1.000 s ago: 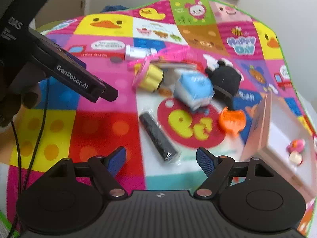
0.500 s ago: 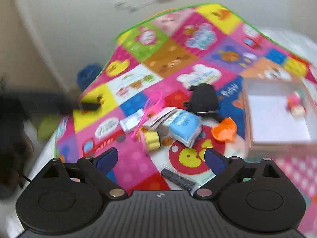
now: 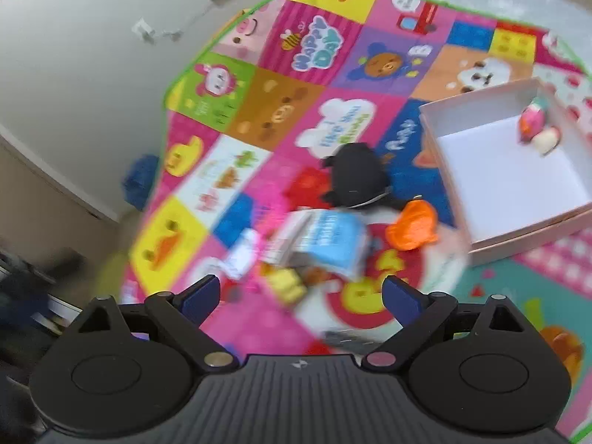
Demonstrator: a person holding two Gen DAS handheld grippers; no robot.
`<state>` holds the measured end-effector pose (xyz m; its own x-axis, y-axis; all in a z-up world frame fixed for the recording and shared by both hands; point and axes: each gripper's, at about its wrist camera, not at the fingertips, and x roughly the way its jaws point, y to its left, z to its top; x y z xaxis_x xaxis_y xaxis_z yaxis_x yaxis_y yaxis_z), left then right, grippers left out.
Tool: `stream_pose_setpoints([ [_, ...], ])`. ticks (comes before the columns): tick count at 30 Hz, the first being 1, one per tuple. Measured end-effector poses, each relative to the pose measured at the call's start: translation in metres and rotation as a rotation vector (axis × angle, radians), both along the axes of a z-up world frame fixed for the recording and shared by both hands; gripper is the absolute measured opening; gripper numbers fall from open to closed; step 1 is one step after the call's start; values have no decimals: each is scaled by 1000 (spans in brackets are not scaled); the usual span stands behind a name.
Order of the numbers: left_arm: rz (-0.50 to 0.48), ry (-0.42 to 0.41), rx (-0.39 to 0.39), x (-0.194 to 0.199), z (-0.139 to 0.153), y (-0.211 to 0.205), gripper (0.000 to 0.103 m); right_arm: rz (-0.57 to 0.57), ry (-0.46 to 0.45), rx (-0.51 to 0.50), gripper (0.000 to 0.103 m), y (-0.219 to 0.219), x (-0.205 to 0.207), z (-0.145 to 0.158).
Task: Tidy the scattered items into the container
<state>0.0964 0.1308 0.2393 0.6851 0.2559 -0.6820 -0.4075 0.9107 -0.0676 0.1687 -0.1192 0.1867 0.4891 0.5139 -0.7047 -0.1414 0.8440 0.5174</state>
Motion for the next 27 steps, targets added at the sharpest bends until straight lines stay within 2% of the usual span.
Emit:
stream_pose_setpoints([
  [2,-73,10,4,9,-25,4,103,8,-62,-75,95,3,-8,6],
  [6,-237,5,40,35,-74,4,103,59,-63,-197,95,2,-27,7],
  [9,-232,17,2,46,-104,4,103,107,-64,-370,96,7,-44,-7],
  [11,-255,40,-46,50,-122,5,103,215,-11,-423,96,13,-50,-26],
  [13,-315,75,-20,56,-136,0,103,338,-33,-462,94,20,-58,-42],
  [15,-370,70,58,59,-147,-6,103,474,-177,-538,81,28,-71,-59],
  [16,-384,58,96,61,-154,-7,103,525,-261,-575,67,31,-78,-69],
  [17,-387,44,120,63,-159,-7,103,549,-332,-602,60,33,-83,-79],
  [20,-353,9,121,61,-174,-3,103,493,-420,-576,60,30,-78,-109],
  [23,-392,32,104,49,-181,-2,103,436,-497,-577,60,33,-73,-131],
  [24,-405,40,94,45,-180,-2,103,426,-506,-581,60,35,-71,-136],
  [27,-416,87,93,42,-176,-7,103,438,-452,-575,56,44,-57,-144],
])
